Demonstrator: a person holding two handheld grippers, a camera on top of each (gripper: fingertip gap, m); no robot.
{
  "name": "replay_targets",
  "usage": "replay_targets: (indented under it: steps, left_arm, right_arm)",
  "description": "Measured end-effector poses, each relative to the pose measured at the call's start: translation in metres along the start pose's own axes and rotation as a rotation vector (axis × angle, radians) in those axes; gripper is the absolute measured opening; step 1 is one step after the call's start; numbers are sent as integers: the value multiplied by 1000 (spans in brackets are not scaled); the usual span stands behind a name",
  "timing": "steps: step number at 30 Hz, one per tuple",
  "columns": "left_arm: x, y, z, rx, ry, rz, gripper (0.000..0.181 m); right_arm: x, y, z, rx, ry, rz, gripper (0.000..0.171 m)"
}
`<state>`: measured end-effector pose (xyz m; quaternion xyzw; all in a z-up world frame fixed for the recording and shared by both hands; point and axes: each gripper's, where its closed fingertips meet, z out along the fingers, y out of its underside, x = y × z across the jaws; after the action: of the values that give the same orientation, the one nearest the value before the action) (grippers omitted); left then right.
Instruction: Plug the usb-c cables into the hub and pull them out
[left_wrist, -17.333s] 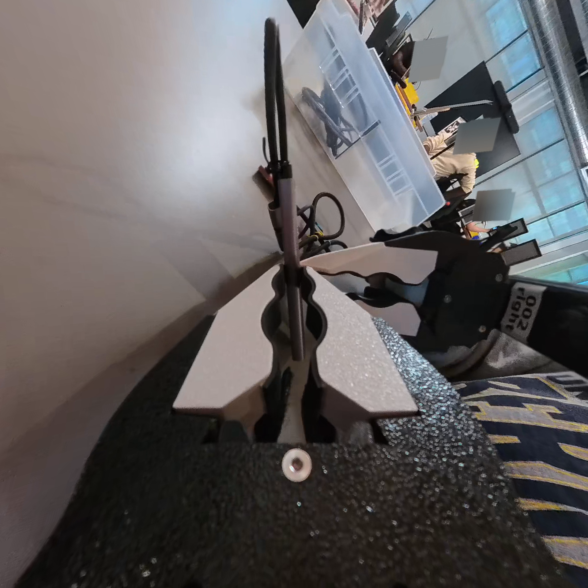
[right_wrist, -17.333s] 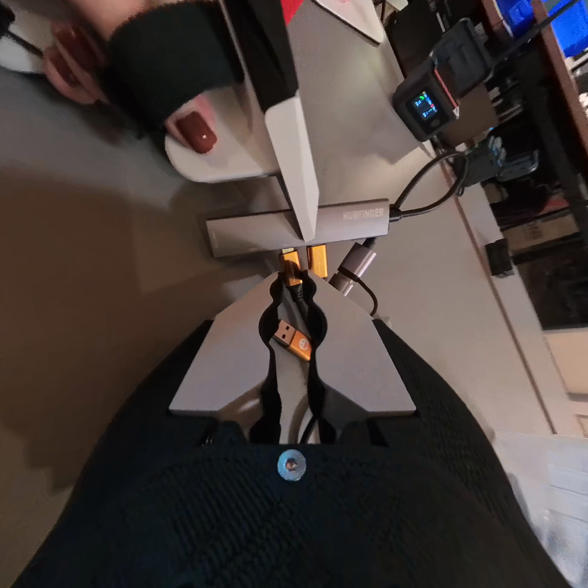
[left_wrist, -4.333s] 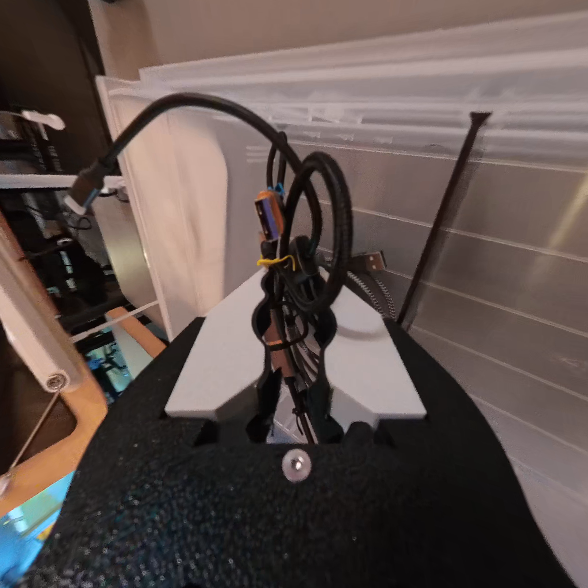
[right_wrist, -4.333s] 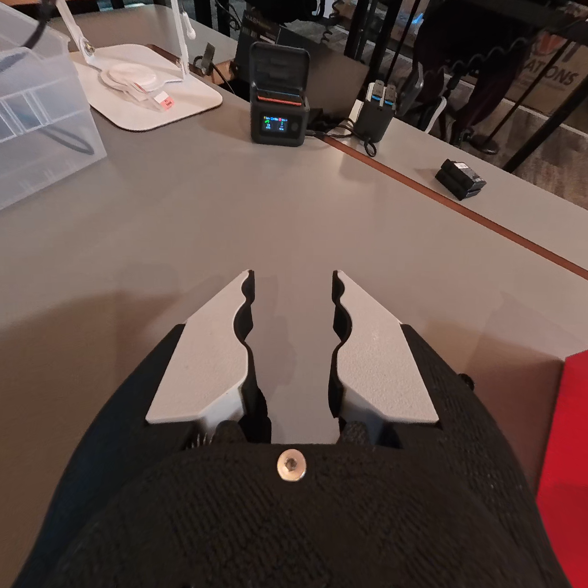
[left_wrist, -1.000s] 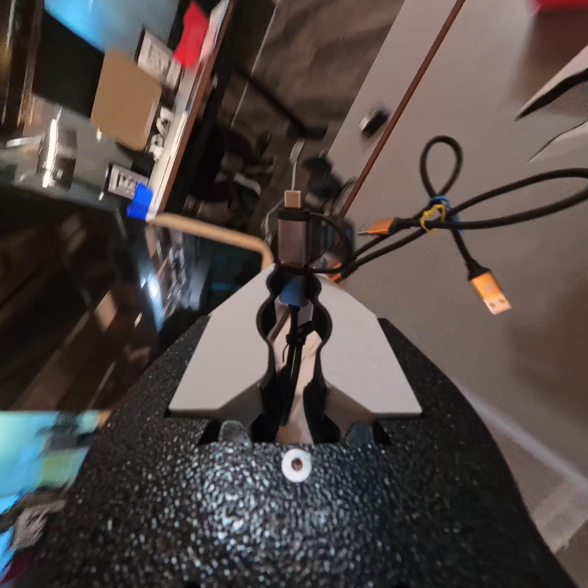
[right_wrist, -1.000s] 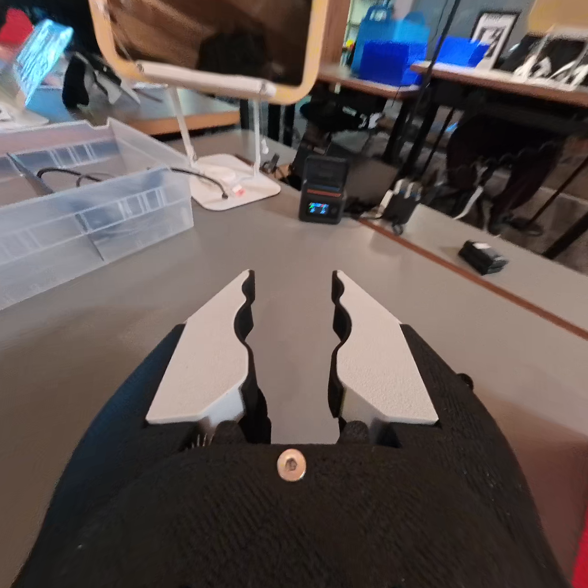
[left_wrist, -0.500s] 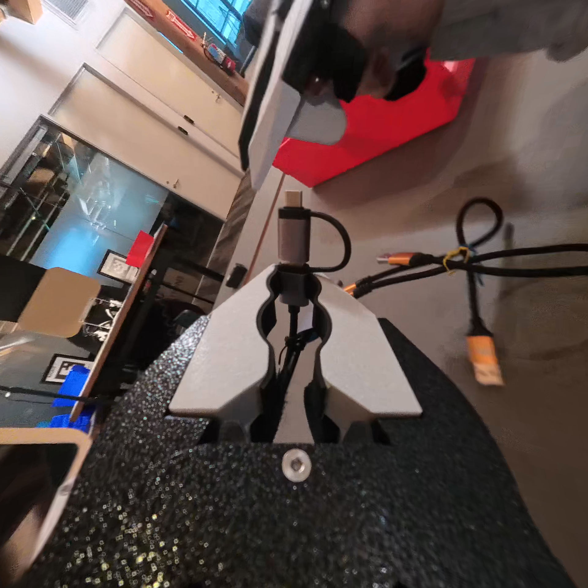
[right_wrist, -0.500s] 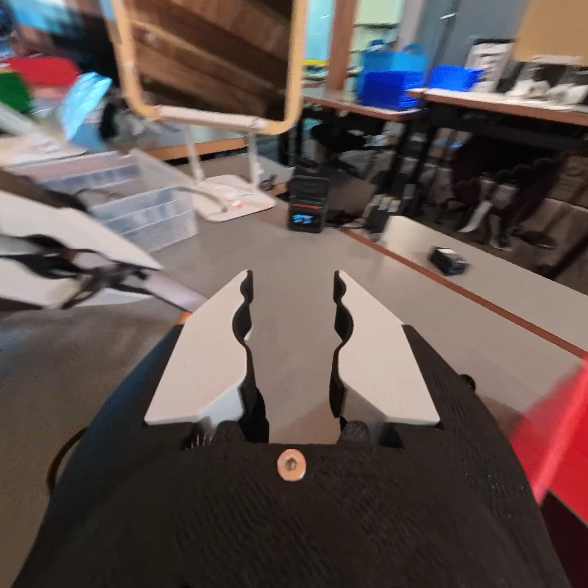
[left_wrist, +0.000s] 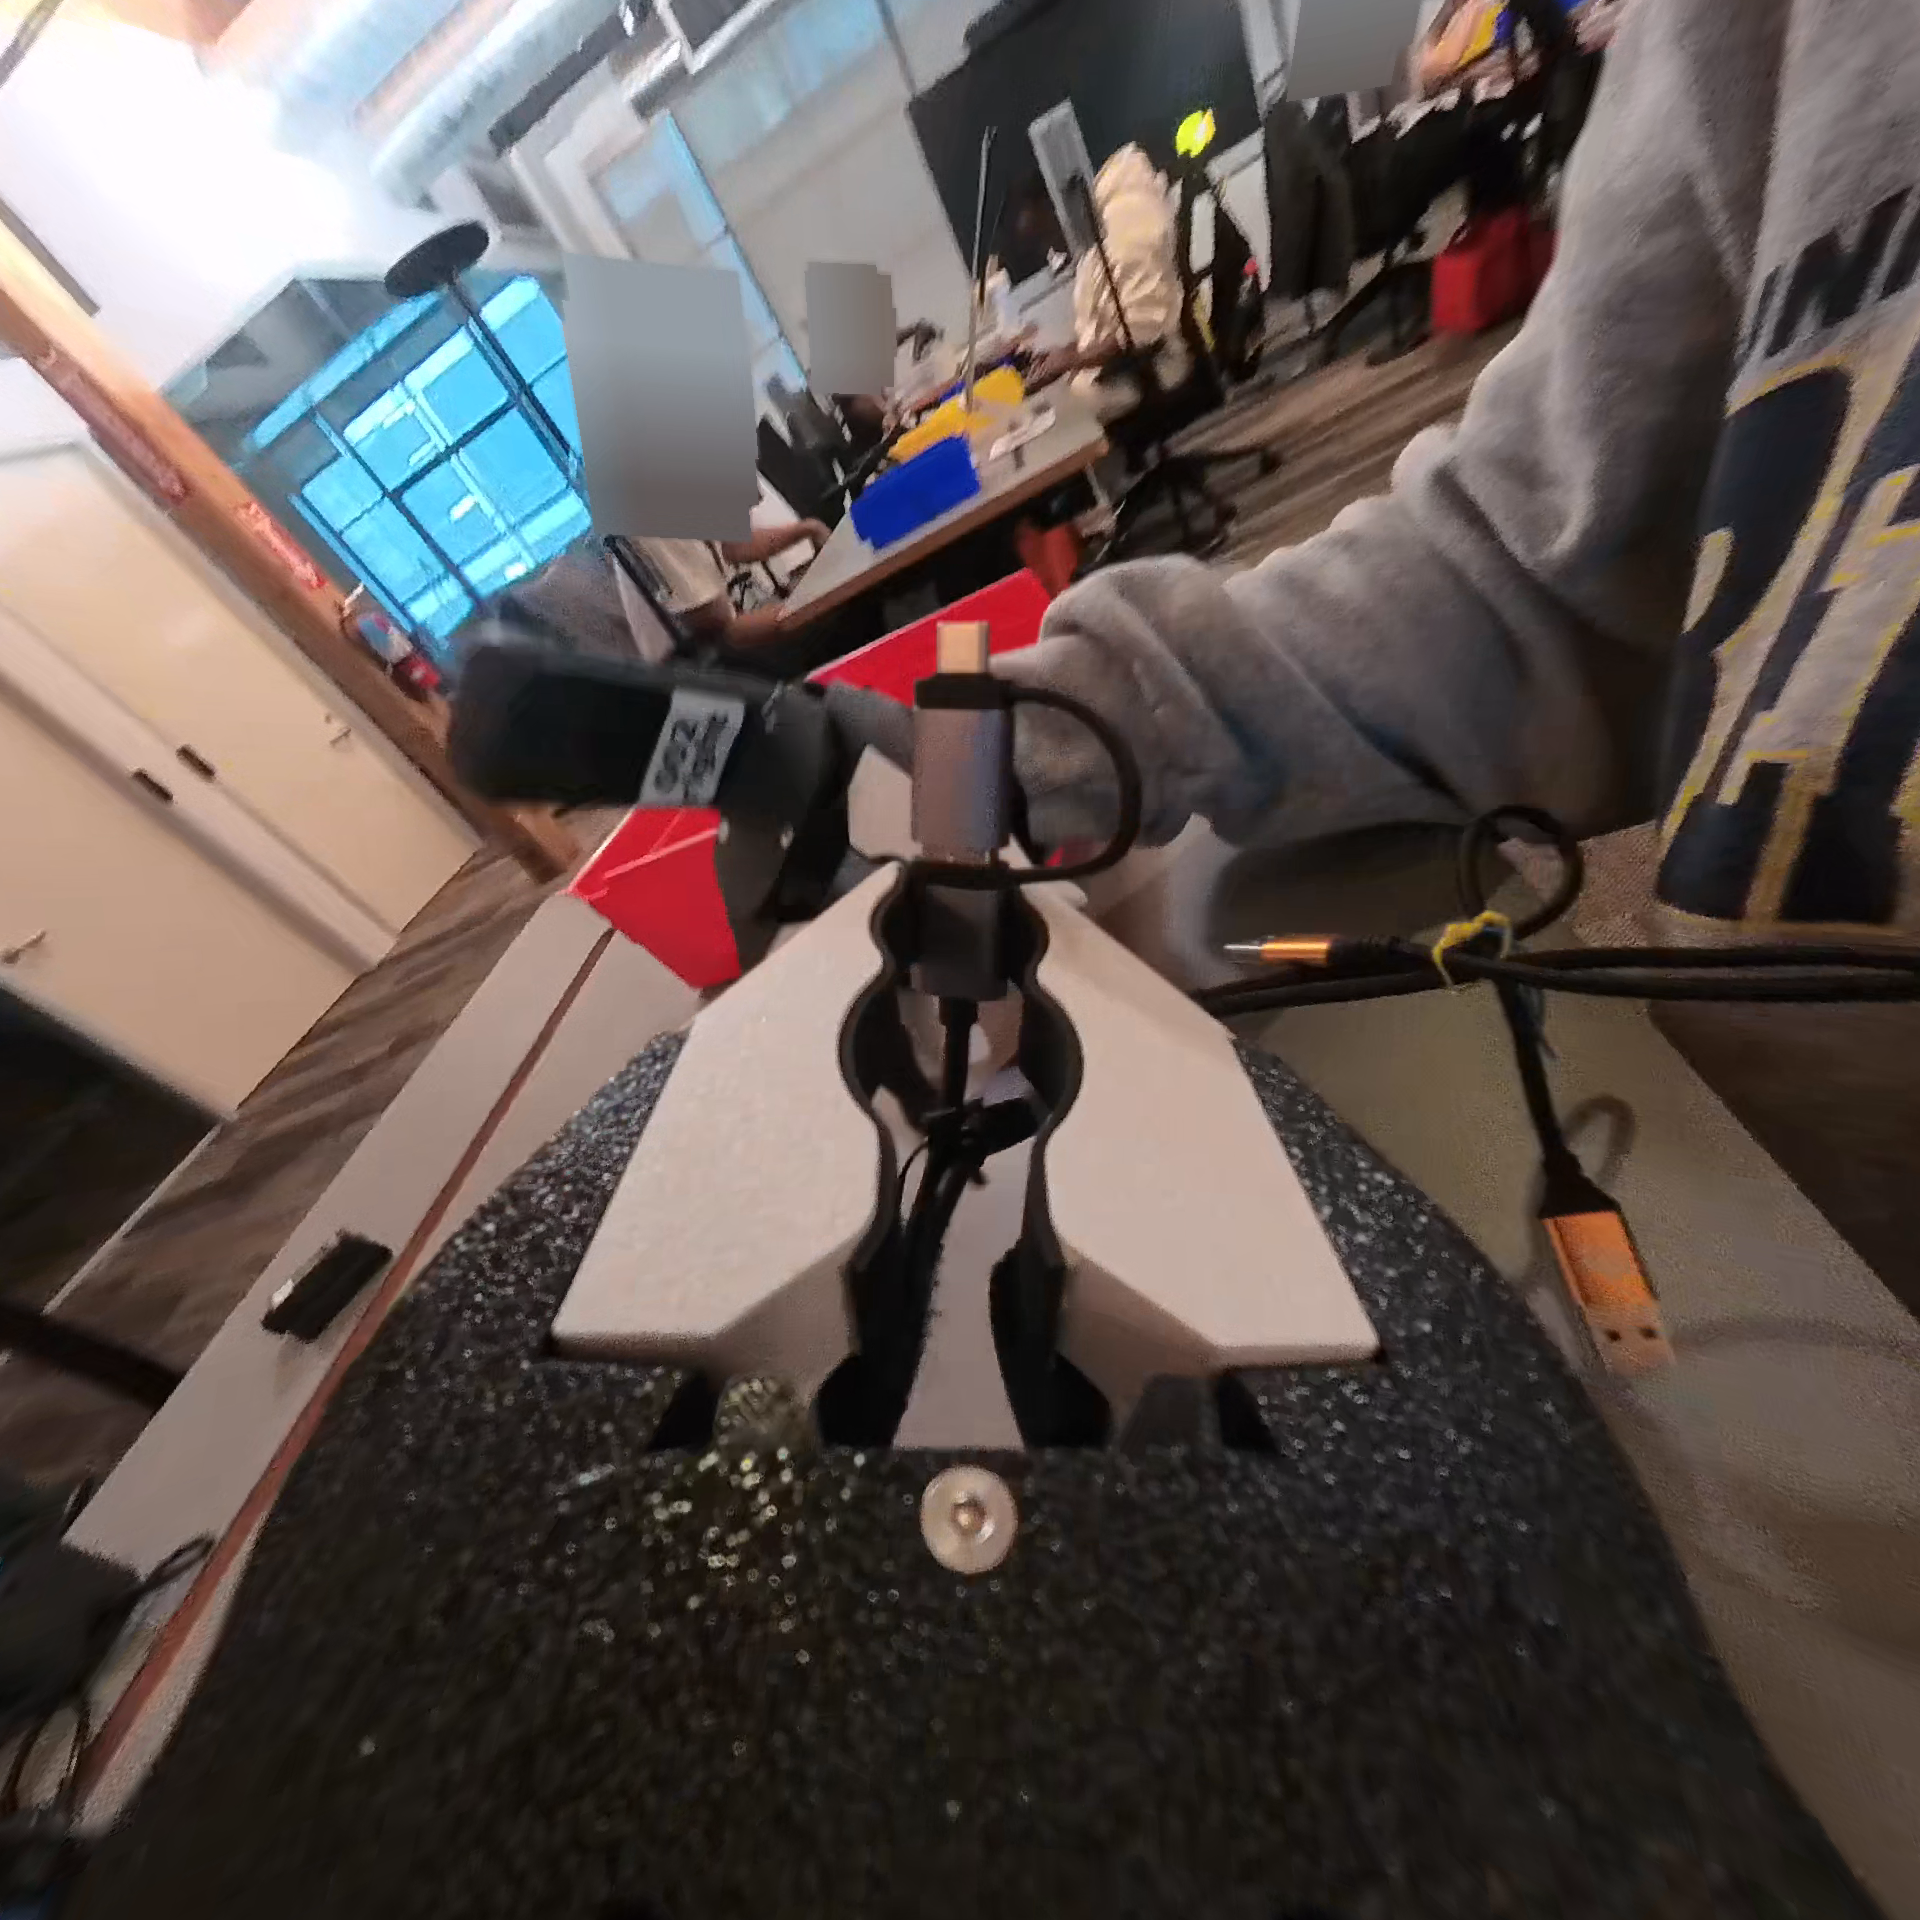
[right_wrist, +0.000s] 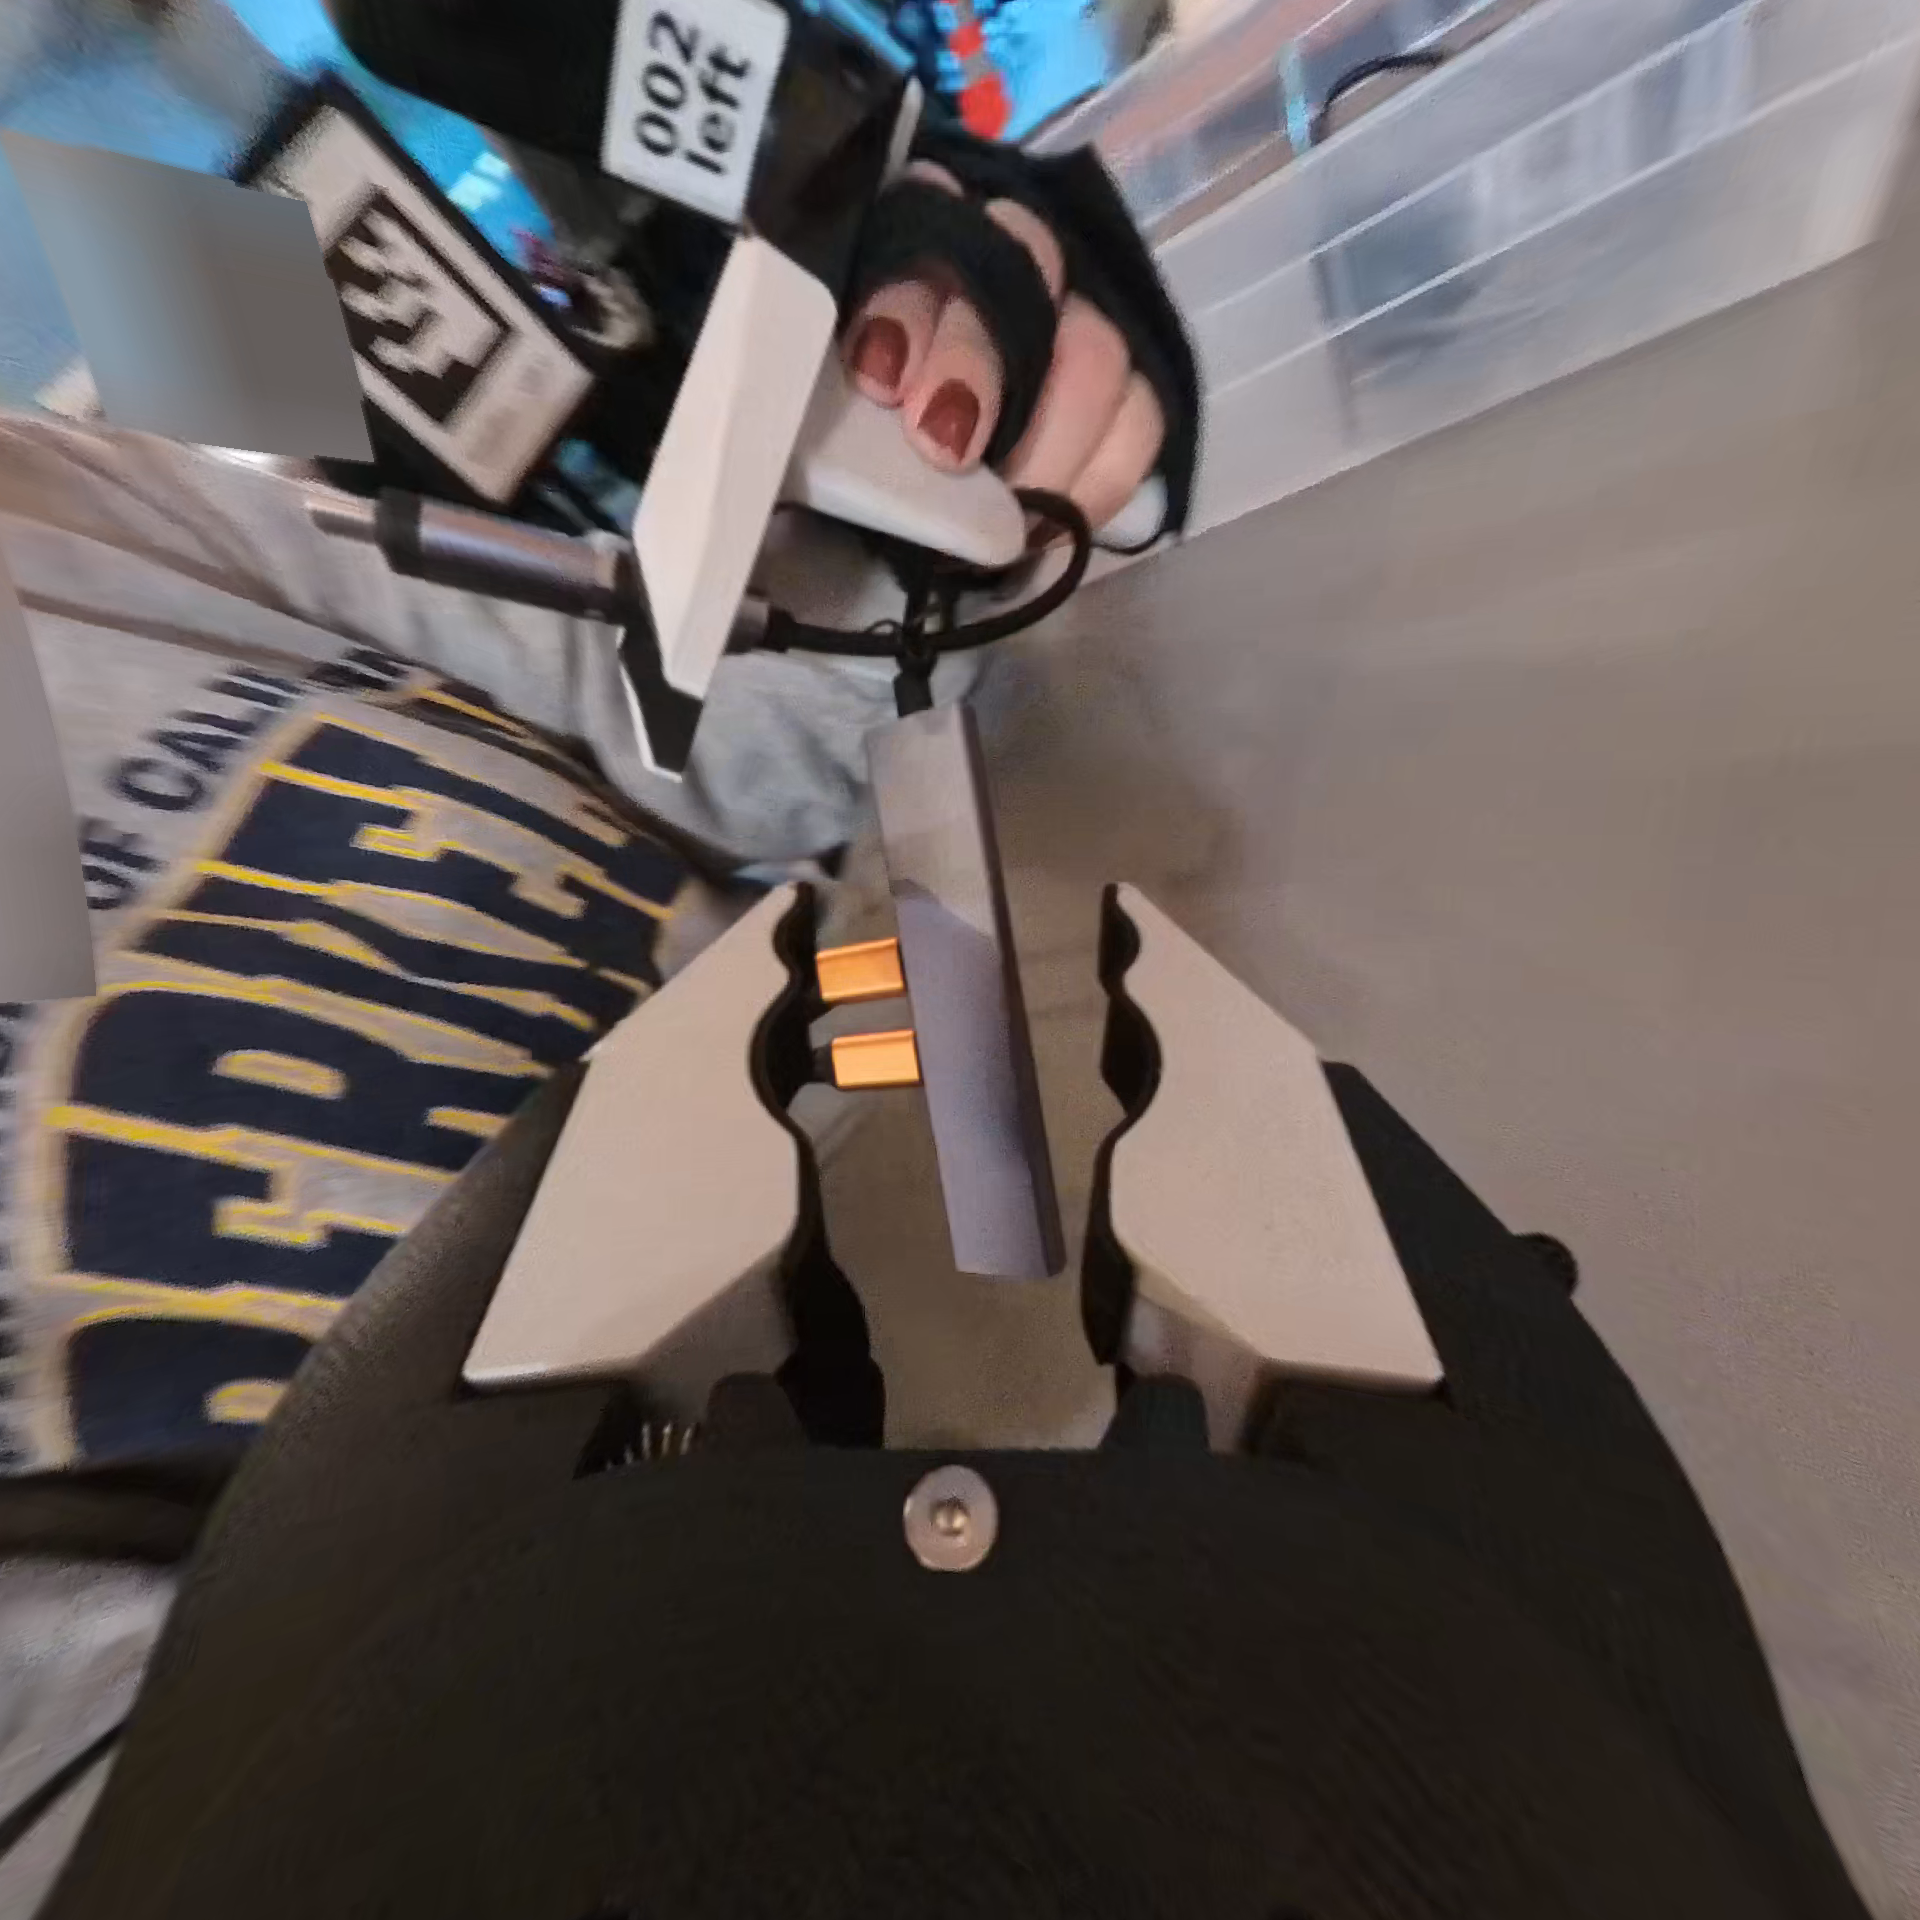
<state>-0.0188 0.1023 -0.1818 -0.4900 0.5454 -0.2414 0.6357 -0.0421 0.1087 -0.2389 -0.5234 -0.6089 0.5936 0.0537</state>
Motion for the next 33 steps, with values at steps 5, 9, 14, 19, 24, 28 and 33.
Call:
replay_targets:
  steps: [5,9,14,19,24,28,33]
  left_arm:
    - [-7,-5,-6,24,24,-62,15]
    - [-24,8,-9,-53,-51,-76,15]
    - [-62,45,-22,-226,-272,-325,81]
    - [-65,62,-22,-189,-282,-588,88]
    - [-78,43,-39,-9,-359,-653,86]
    - [-71,63,-41,-104,-368,-740,88]
    - [-57,67,-18,-115,-258,-728,67]
  right_arm:
    - [-12,-2,-1,24,-170,74,17]
    - [6,-13,-8,85,3,-43,16]
    - [27,-33,-33,201,257,-166,8]
    - [33,-37,-41,246,363,-235,8]
    - [38,-44,-54,310,486,-303,7]
    - [34,-58,-71,405,562,-350,7]
    - [20,-69,-82,536,464,-327,7]
